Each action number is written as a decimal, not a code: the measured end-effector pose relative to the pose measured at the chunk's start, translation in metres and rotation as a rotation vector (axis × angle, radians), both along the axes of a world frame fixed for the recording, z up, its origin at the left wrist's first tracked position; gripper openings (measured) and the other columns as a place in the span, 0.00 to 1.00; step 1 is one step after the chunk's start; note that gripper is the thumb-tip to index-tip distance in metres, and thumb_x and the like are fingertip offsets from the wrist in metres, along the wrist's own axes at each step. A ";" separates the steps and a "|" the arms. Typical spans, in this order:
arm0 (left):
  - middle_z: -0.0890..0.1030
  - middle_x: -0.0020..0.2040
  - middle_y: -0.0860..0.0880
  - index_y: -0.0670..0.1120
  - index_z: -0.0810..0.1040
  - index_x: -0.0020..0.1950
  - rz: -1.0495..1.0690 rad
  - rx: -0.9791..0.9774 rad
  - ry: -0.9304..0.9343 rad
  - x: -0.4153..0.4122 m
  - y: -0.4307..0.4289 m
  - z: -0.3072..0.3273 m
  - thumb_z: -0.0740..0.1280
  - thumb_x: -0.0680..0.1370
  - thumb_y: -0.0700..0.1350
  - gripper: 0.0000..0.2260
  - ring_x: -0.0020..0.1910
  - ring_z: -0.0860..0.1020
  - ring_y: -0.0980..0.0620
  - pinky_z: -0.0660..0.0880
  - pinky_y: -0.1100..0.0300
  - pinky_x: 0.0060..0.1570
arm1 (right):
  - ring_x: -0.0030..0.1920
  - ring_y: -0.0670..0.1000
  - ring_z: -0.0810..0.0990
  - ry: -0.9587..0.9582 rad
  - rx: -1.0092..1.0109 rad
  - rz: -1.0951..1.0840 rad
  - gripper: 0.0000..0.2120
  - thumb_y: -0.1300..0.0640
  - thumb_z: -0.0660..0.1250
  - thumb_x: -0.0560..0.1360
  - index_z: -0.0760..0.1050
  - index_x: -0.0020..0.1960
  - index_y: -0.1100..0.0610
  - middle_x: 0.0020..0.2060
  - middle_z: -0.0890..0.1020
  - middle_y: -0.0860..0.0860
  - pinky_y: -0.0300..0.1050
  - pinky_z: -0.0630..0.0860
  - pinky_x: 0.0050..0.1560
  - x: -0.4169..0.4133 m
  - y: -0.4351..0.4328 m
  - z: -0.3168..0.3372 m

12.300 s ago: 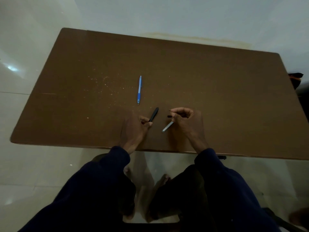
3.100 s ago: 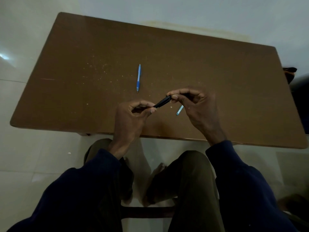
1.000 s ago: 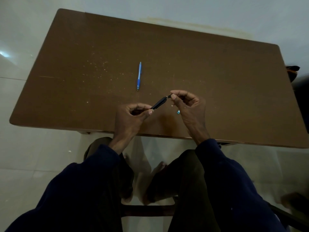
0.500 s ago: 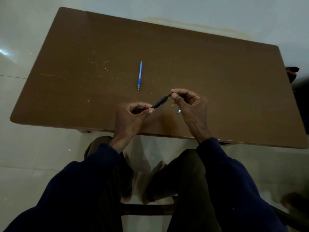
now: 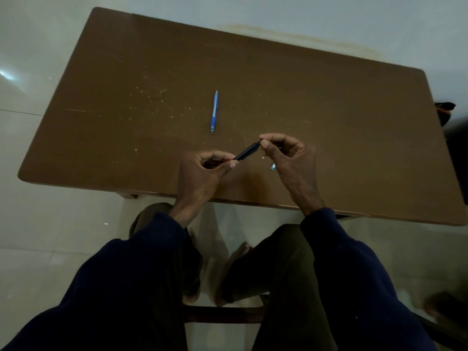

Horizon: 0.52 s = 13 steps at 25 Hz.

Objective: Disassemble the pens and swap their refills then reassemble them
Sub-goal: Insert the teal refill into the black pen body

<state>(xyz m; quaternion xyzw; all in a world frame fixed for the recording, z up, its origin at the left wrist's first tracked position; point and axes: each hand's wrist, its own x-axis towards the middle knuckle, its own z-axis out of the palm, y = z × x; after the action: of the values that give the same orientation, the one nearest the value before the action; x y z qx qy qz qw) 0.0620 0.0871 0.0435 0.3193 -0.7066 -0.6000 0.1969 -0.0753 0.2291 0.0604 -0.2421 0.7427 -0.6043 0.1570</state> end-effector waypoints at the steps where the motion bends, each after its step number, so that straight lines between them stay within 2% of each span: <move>1: 0.87 0.44 0.58 0.48 0.87 0.50 0.000 0.006 0.005 0.000 0.000 0.001 0.78 0.72 0.42 0.08 0.44 0.84 0.62 0.79 0.71 0.44 | 0.46 0.46 0.85 0.004 0.001 0.002 0.06 0.64 0.71 0.78 0.82 0.55 0.59 0.47 0.86 0.51 0.39 0.82 0.49 0.000 0.000 0.001; 7: 0.87 0.43 0.56 0.47 0.87 0.49 0.021 0.009 0.040 0.004 0.001 0.001 0.78 0.72 0.40 0.07 0.44 0.85 0.60 0.80 0.68 0.45 | 0.48 0.44 0.86 -0.012 0.019 0.035 0.06 0.64 0.72 0.77 0.83 0.53 0.57 0.47 0.86 0.48 0.38 0.82 0.50 0.001 0.000 0.007; 11: 0.87 0.44 0.56 0.47 0.87 0.50 -0.004 0.034 0.058 0.012 0.000 0.001 0.78 0.73 0.41 0.07 0.45 0.85 0.59 0.80 0.67 0.45 | 0.46 0.45 0.85 -0.048 0.011 0.044 0.07 0.65 0.72 0.77 0.83 0.56 0.64 0.48 0.86 0.52 0.38 0.81 0.49 0.006 0.001 0.008; 13: 0.87 0.45 0.56 0.48 0.86 0.50 -0.025 0.050 0.071 0.013 0.000 0.004 0.77 0.73 0.41 0.07 0.46 0.85 0.59 0.80 0.66 0.46 | 0.46 0.47 0.84 -0.141 -0.043 0.042 0.10 0.61 0.71 0.78 0.82 0.59 0.61 0.50 0.86 0.53 0.41 0.81 0.50 0.011 0.002 0.011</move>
<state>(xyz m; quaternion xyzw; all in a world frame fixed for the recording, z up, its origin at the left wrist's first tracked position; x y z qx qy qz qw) 0.0749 0.0872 0.0473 0.2937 -0.6881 -0.6307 0.2062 -0.0644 0.2306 0.0712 -0.2177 0.7114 -0.6323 0.2163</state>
